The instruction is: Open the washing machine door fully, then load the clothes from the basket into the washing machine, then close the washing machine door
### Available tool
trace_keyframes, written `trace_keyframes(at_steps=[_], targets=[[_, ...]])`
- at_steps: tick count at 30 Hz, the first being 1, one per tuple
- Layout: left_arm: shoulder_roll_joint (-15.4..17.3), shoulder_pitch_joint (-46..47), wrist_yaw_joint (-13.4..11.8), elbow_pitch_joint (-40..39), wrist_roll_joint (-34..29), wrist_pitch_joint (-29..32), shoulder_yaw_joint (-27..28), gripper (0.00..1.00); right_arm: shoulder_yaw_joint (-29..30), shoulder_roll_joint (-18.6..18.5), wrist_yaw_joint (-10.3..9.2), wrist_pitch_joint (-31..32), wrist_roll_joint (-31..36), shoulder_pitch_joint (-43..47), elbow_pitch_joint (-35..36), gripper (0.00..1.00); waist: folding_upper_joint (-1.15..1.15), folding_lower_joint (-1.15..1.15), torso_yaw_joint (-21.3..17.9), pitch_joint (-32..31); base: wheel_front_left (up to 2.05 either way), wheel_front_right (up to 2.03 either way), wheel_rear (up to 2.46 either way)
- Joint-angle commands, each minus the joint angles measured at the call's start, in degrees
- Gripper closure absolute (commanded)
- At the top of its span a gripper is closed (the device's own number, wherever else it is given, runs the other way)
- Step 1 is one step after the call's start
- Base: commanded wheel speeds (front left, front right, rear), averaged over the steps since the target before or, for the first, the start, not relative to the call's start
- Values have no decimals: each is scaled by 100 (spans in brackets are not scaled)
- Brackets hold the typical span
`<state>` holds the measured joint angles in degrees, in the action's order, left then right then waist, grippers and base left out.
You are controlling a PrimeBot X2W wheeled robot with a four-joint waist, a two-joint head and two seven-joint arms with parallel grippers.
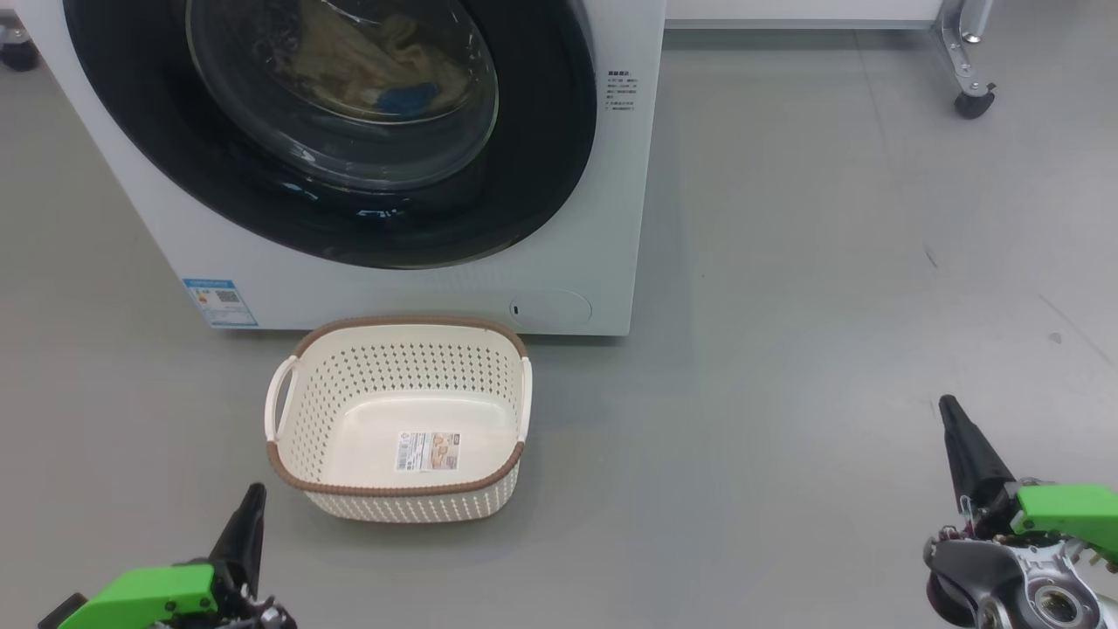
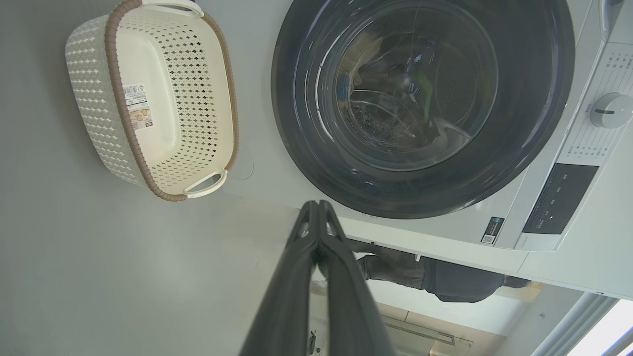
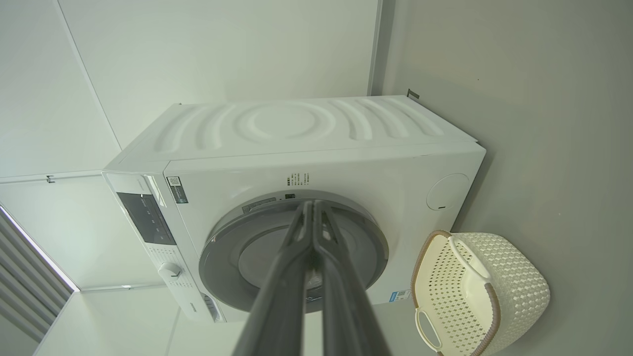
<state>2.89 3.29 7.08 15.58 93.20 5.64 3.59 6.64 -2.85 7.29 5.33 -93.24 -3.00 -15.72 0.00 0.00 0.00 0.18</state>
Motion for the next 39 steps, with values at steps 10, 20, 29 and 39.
trace_keyframes(at_steps=[10,20,29,39], targets=[[45,285,41,-156,-53,36,232,100,-86,-58,20,56,46,-312,173,100,0,0,0,0,0,0,0],[39,285,41,-156,-60,42,240,100,-76,-51,20,64,54,-313,173,100,0,0,0,0,0,0,0],[34,286,41,-155,-66,48,248,100,-68,-45,20,70,61,-313,172,100,0,0,0,0,0,0,0],[29,287,41,-155,-72,54,255,100,-60,-40,20,77,68,-314,172,100,0,0,0,0,0,0,0]])
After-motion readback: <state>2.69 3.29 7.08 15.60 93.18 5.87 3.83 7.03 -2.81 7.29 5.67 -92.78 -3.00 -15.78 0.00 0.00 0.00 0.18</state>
